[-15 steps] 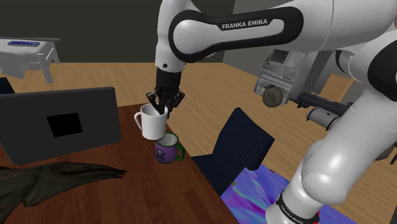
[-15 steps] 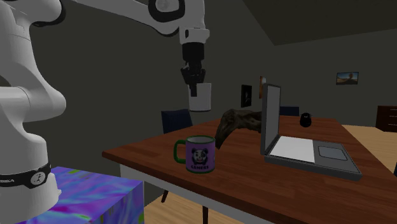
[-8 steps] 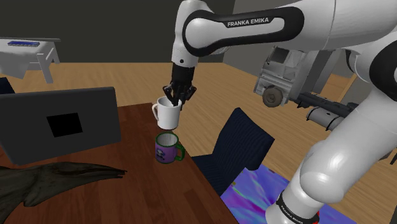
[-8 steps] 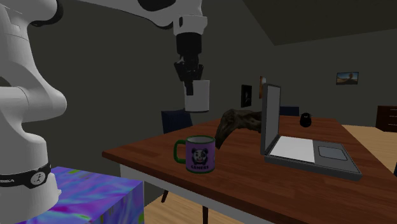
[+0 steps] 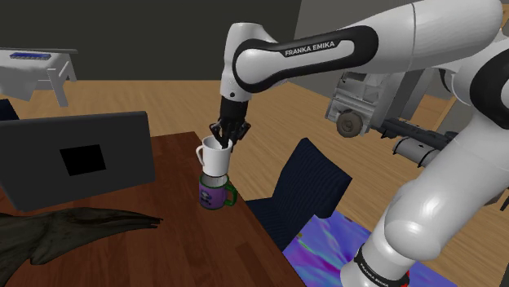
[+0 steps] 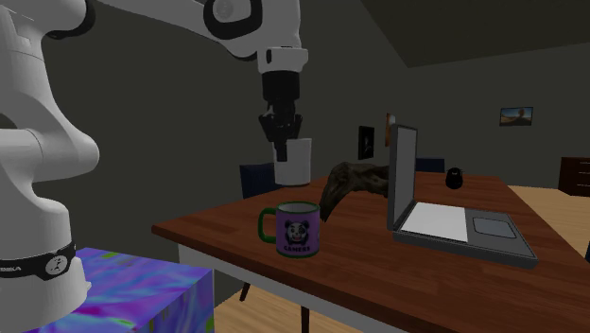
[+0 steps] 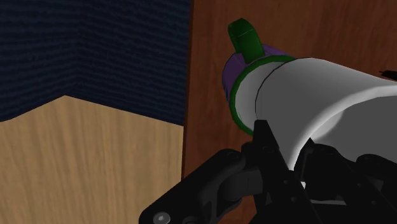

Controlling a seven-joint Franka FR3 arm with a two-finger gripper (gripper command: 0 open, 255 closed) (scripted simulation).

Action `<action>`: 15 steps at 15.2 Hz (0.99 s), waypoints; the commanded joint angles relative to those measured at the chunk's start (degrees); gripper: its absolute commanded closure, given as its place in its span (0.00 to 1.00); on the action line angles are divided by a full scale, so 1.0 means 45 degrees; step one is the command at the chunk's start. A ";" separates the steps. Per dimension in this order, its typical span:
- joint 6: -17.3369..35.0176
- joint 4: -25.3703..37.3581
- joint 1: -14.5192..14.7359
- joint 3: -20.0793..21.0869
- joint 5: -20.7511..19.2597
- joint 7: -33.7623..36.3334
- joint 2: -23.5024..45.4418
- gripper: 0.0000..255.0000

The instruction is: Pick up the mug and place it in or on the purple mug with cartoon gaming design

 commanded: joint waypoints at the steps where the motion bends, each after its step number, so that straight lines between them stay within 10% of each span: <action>1: 0.0324 -0.0259 0.0013 0.0023 -0.0001 0.0005 0.0052 1.00; 15: 0.1488 -0.1110 0.0034 0.0089 -0.0049 0.0008 0.0376 1.00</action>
